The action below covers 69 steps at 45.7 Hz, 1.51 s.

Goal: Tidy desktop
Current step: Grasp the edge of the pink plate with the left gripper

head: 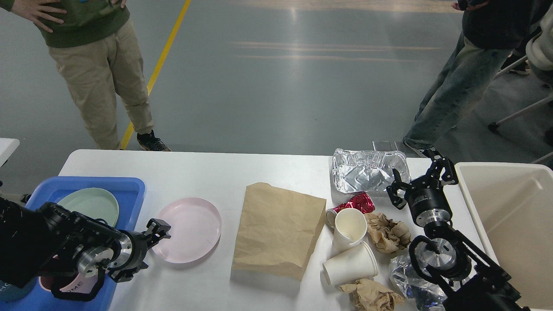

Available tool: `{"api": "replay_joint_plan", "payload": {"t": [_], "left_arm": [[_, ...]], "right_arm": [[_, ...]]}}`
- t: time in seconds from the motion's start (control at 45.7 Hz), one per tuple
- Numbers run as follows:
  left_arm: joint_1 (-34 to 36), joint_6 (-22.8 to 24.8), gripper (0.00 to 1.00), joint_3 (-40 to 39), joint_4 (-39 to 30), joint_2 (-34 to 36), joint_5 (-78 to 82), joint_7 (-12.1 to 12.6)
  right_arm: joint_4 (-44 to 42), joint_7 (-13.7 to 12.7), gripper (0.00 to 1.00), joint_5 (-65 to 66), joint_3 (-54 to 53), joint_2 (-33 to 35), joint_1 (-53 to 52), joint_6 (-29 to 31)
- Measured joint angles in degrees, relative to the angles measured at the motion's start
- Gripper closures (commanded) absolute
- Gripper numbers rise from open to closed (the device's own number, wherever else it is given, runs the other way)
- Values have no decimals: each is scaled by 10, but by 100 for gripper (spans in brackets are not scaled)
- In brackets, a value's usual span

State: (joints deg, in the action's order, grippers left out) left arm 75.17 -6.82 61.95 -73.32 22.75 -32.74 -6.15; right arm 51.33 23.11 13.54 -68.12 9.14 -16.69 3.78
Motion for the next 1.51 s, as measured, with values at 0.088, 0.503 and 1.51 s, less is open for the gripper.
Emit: {"api": "replay_joint_plan", "payload": {"t": [0.088, 0.503, 1.51], "left_arm": [[-10, 2, 28, -7, 14, 0, 0, 0], [-29, 44, 65, -17, 22, 1, 6, 1], [-46, 98, 100, -17, 47, -3, 7, 0]], "right_arm": [[0, 0, 0, 0, 0, 0, 0, 0], [0, 0, 0, 0, 0, 0, 0, 0], [0, 0, 0, 0, 0, 0, 0, 0]]}}
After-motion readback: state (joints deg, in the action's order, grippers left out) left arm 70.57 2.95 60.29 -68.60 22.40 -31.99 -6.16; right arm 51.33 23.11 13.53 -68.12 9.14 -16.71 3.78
